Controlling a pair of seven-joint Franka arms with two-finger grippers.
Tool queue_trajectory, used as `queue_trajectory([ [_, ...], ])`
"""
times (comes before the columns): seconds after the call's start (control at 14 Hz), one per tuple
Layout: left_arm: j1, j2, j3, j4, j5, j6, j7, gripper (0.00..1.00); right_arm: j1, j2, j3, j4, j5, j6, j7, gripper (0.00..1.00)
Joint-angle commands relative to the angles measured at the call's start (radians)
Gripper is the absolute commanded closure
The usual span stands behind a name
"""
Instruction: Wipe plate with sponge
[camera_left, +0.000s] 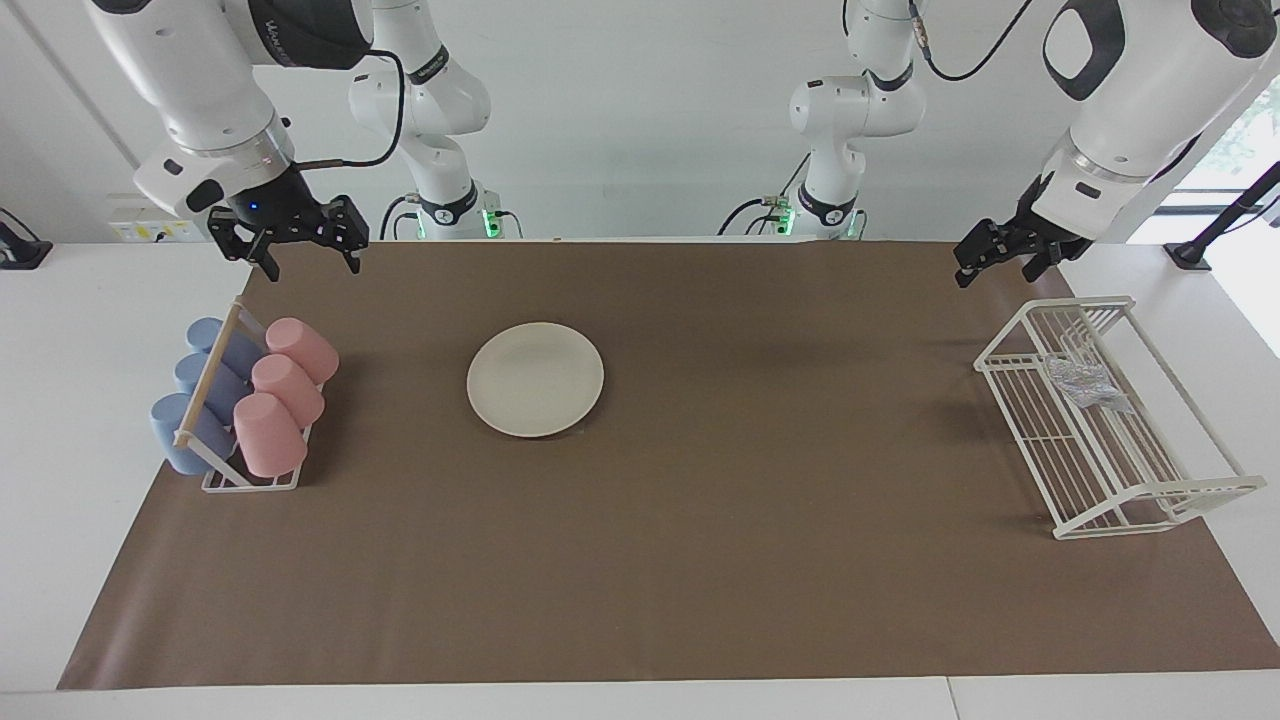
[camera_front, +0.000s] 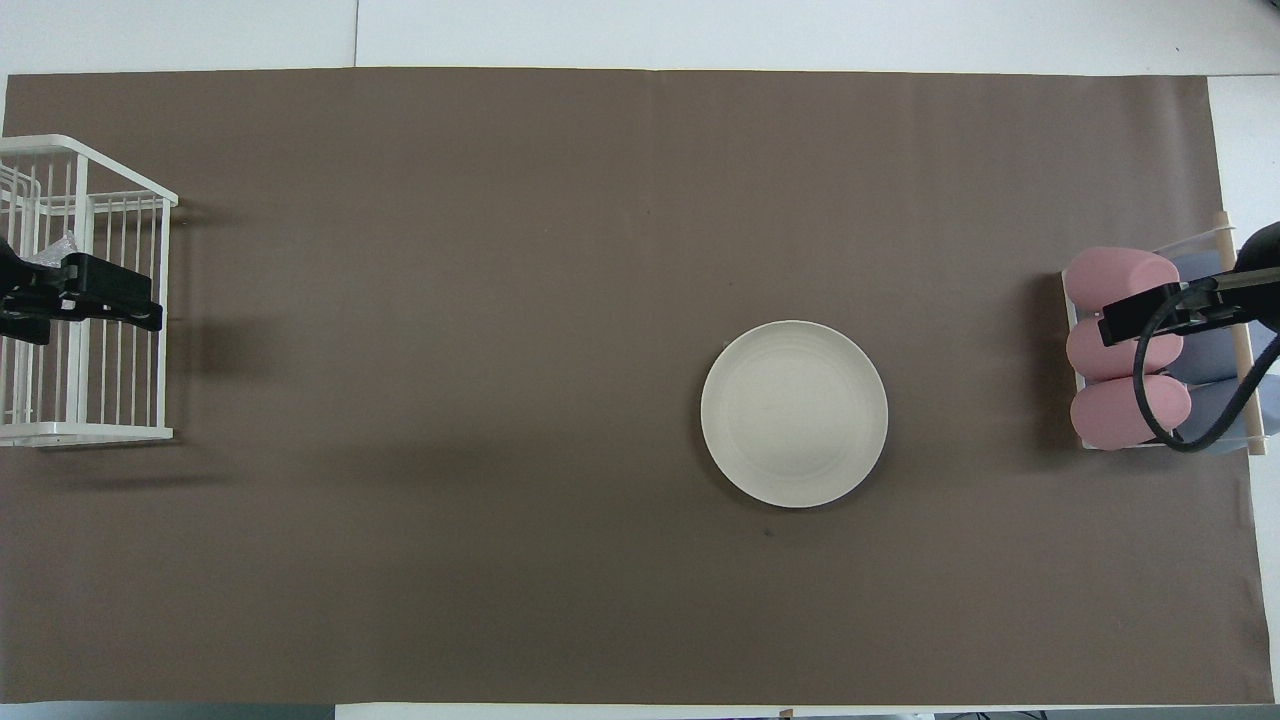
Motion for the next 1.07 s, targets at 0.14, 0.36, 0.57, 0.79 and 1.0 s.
queue_trajectory([
  [0.14, 0.0, -0.025, 0.005, -0.032, 0.005, 0.019, -0.014, 0.0, 0.001, 0.005, 0.006, 0.012, -0.017, -0.01, 0.027, 0.0],
  [0.36, 0.004, -0.026, 0.005, -0.036, 0.005, 0.019, -0.019, 0.0, 0.001, 0.005, 0.006, 0.012, -0.017, -0.008, 0.027, 0.0],
  [0.57, 0.006, -0.026, 0.006, -0.036, 0.009, 0.034, -0.016, 0.0, 0.001, 0.005, 0.006, 0.013, -0.017, -0.008, 0.027, 0.0],
  [0.79, -0.008, -0.038, 0.002, -0.063, 0.148, 0.041, -0.045, 0.0, 0.001, 0.005, 0.006, 0.01, -0.017, -0.008, 0.058, 0.0],
  [1.0, -0.034, -0.04, -0.002, -0.124, 0.282, 0.103, -0.199, 0.0, 0.003, 0.001, 0.014, 0.009, -0.019, -0.007, 0.092, 0.0],
])
